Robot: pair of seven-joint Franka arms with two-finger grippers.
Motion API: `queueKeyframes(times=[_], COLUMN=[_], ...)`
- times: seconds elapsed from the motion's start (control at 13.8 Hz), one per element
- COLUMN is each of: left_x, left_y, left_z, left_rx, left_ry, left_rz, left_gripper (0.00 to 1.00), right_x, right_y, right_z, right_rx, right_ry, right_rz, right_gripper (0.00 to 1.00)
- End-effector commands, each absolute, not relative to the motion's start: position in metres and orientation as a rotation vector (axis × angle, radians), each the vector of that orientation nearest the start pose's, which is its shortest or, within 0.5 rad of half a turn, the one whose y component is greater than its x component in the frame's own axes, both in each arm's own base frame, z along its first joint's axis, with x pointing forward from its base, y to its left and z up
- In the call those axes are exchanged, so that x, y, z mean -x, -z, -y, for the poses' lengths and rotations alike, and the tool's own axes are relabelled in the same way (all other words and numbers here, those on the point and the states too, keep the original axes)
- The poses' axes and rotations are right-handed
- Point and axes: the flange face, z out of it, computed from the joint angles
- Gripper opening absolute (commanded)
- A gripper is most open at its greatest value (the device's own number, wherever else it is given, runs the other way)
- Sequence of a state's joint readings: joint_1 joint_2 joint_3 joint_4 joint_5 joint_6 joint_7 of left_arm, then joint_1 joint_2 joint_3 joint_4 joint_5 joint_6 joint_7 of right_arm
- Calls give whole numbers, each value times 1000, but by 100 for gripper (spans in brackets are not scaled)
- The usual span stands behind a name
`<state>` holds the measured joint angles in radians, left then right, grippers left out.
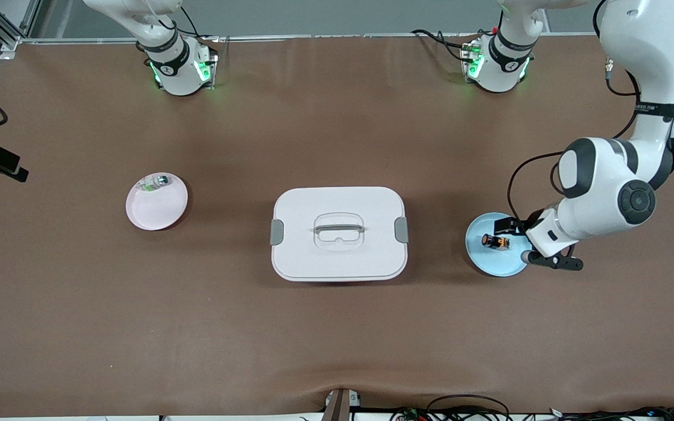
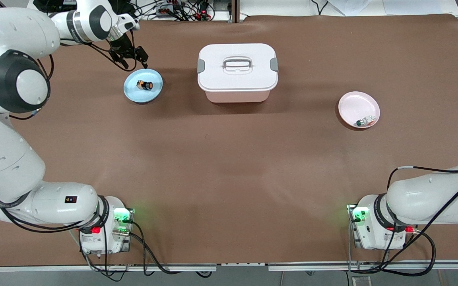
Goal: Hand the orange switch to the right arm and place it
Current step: 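Reach the left gripper down over the orange switch on the blue plate, then close the left gripper on the orange switch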
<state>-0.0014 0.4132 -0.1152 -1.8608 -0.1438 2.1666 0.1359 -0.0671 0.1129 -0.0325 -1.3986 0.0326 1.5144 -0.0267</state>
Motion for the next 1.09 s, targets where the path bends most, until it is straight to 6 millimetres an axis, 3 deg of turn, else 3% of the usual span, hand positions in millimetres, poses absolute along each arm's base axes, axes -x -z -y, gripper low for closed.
queueKeyframes(times=[0.0,0.51,1.02], left_x=[-621,-617,-611], left_y=[-278,-221,-196], left_z=[73,75,75], left_rx=[3291,3285,3284], left_ry=[-148,-125,-144], left_rz=[-304,-327,-314], left_gripper=[100,100,100], right_x=[-575,-575,-575], right_y=[-640,-640,-641], right_z=[56,56,55], right_rx=[3111,3111,3110], right_ry=[15,15,20], right_rz=[-116,-116,-114], right_gripper=[100,100,100])
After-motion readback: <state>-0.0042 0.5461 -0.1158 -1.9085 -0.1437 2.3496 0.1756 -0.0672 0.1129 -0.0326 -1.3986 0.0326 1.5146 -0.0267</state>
